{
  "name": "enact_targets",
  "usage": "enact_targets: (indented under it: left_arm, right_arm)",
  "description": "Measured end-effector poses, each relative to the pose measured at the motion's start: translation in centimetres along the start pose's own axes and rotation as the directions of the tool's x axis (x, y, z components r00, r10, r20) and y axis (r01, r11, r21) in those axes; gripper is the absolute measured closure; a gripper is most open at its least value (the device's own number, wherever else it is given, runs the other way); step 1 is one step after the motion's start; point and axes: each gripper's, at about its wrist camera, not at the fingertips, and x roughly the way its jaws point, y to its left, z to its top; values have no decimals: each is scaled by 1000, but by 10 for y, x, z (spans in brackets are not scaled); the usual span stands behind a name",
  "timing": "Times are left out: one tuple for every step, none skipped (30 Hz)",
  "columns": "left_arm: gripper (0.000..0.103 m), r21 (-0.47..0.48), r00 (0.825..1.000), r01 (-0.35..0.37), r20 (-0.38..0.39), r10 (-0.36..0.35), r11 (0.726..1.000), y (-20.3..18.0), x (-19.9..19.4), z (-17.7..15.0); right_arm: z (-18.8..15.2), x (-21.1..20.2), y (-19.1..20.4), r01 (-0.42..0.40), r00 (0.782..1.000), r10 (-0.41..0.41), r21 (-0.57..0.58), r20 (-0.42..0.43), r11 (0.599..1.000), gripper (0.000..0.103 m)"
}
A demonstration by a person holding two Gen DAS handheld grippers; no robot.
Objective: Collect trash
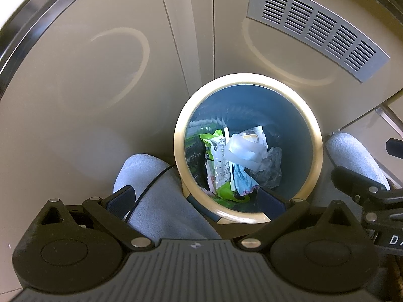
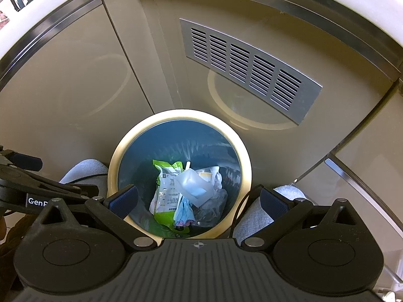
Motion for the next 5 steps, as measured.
enact_targets:
  left_arm:
    - [0, -1, 1000, 2, 2, -2, 1000, 0, 0, 0]
    - [0, -4, 1000, 2, 6, -2, 1000, 0, 0, -1]
    - [0, -7, 1000, 2, 11, -2, 1000, 0, -1, -1]
    - [0, -9, 1000, 2, 14, -2, 1000, 0, -2, -1]
    - [0, -10, 1000, 2, 15, -1, 1000, 0, -2, -1]
  right_arm:
    - [0, 0, 0, 1, 1000, -1, 1, -2, 1000, 0]
    - [0, 0, 0, 1, 1000, -1, 1, -3, 1000, 0]
    - [0, 0, 0, 2, 1000, -2, 0, -4, 1000, 0]
    - [0, 0, 0, 2, 1000, -2, 0, -5, 1000, 0]
    - [0, 1, 1, 2, 1000, -2, -1, -6, 1000, 0]
